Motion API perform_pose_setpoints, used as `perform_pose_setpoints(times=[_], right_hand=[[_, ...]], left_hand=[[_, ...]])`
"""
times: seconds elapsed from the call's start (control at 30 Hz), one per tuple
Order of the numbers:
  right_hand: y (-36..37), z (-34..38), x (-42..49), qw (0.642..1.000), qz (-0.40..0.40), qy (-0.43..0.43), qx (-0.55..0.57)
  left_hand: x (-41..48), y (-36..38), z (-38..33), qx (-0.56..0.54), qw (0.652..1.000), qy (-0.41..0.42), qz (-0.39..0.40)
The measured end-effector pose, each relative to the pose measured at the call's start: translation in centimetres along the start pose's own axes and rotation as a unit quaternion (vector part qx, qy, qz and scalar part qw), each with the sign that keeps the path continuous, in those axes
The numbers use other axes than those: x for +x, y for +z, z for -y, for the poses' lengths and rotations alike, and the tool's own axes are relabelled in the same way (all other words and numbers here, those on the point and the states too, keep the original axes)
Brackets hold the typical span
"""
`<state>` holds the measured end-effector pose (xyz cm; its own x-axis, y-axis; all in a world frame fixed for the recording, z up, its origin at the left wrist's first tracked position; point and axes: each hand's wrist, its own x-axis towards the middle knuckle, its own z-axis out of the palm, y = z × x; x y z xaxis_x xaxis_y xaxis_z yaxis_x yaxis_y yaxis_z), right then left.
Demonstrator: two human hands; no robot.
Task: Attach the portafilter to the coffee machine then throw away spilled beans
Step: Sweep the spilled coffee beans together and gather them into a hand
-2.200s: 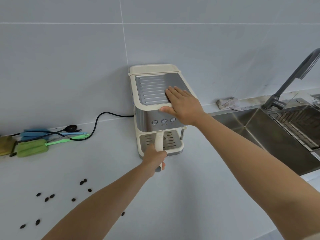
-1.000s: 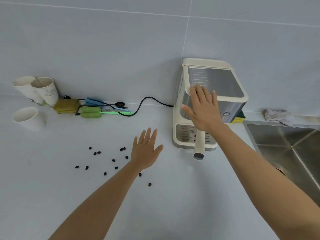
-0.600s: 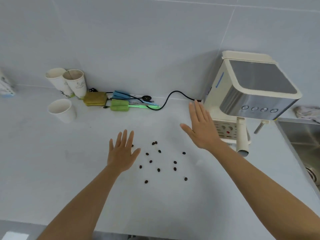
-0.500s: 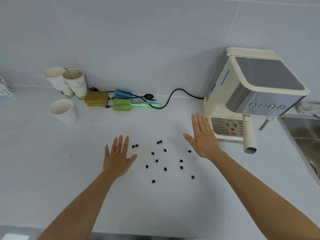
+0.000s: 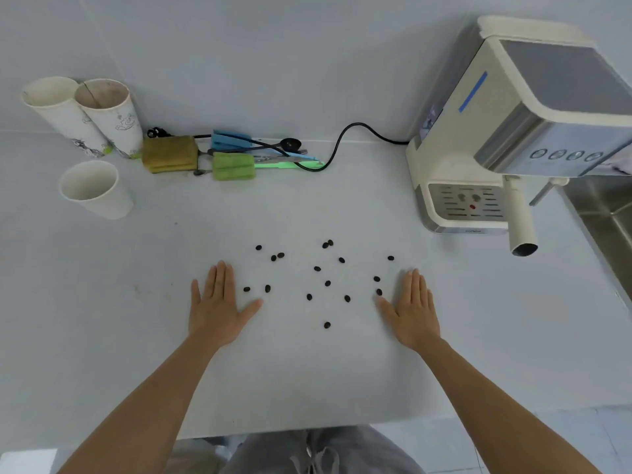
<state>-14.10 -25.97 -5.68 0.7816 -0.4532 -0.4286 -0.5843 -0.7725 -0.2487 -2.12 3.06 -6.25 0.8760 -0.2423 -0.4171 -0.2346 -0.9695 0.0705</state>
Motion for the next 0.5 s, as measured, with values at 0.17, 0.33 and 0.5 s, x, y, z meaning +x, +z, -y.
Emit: perform_pose_setpoints(times=[0.17,0.33,0.5], right_hand=[[0.7,1.1,0.4,1.0,0.0,-0.019,-0.023],[1.3,3.8,1.8,0.995,0.013,-0.078,-0.056],[2.0,6.1,2.9,0.984,0.021,-0.164,-0.066]], left_hand=[[0.3,0.1,-1.2,0.019,1.0,0.017,-0.001],[1.2,-0.1,-3.6,0.035,0.998,0.053,0.001],[2.0,0.2,-6.2,0.031,0.99,0.135,-0.008]])
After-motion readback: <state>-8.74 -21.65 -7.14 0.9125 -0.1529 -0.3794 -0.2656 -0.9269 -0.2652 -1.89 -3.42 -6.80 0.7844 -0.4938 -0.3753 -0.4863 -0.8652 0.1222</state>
